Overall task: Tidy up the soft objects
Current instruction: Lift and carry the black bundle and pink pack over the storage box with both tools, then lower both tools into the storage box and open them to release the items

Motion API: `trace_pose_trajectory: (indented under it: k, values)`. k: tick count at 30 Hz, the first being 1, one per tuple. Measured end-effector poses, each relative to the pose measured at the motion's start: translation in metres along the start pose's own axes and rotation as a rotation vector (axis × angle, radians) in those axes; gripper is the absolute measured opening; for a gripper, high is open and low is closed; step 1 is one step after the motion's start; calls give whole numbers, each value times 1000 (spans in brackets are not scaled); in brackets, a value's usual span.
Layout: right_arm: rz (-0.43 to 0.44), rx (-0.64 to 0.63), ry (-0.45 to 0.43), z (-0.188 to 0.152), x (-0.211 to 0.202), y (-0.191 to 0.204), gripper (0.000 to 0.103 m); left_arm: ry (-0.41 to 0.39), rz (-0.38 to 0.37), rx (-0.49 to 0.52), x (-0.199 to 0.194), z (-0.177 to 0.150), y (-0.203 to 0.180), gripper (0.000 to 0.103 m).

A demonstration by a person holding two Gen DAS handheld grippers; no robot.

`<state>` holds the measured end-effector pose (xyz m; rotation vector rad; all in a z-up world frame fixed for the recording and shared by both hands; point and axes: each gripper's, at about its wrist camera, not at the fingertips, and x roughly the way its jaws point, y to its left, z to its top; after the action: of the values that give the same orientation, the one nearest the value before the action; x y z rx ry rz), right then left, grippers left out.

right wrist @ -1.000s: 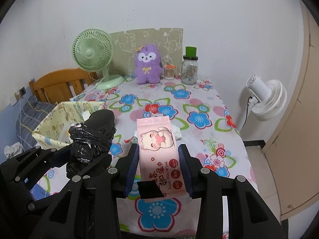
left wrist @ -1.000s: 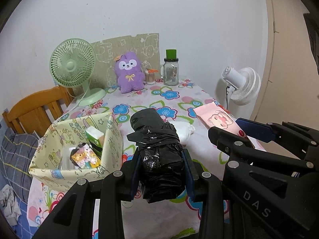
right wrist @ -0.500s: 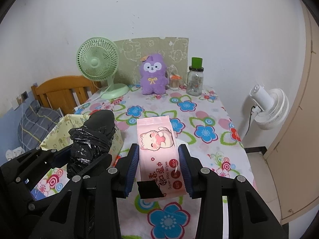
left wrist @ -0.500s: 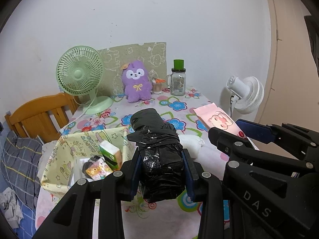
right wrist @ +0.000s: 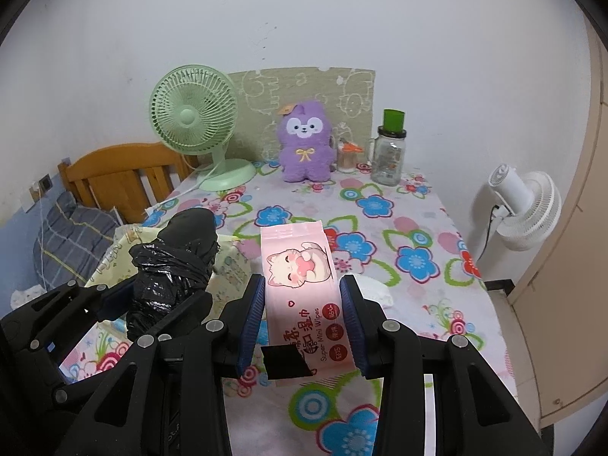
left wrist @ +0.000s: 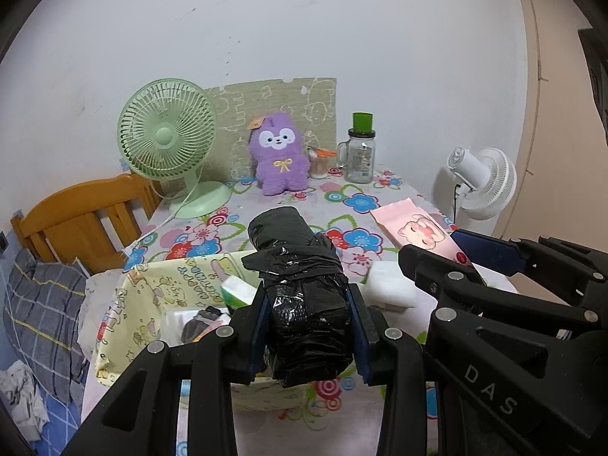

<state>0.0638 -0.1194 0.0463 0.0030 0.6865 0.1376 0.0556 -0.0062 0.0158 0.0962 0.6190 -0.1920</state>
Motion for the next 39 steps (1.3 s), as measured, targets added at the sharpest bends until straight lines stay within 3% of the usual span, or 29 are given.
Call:
trace_pose_trajectory:
  k: [19,39]
  values:
    - [77,-55,39,13,38,50,44,37,38,-43,24,-3,52,38]
    - [160,-112,123,19,89,104,44,133,89,-90,59,-20,104,39]
